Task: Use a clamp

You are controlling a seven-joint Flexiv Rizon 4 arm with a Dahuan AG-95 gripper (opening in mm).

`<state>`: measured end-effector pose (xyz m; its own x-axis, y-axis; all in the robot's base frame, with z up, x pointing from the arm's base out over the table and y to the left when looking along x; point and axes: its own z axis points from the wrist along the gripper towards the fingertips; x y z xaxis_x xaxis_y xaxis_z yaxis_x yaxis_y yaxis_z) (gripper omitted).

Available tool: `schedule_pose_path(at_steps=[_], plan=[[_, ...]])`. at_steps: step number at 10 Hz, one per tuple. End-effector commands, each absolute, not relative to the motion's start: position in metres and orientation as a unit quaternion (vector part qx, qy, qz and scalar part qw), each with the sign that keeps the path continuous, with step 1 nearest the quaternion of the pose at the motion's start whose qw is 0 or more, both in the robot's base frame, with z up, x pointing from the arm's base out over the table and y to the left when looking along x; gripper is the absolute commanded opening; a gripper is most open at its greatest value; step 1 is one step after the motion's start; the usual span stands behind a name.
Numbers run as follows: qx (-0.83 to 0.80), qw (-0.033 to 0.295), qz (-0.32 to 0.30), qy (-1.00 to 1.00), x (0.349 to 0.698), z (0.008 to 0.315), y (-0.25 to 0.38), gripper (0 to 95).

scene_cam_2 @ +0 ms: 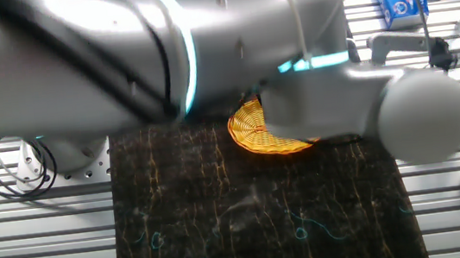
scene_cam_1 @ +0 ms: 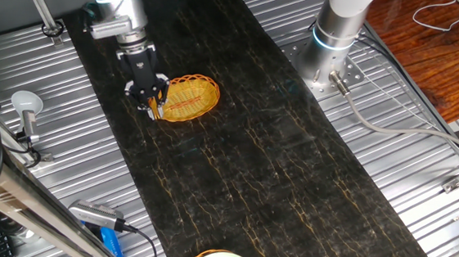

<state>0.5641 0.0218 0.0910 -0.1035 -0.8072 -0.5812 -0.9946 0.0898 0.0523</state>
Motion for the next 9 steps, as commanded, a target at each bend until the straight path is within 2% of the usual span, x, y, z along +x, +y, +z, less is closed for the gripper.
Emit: schedule_pose_path(at_steps=[1, 9], plan=[[-0.643, 0.219, 0.226, 0.698, 0.5641, 0.0906, 0.0227, 0.0], [-0.667, 0.222, 0.224, 0.675, 0.5632, 0.0833, 0.0218, 0.0]])
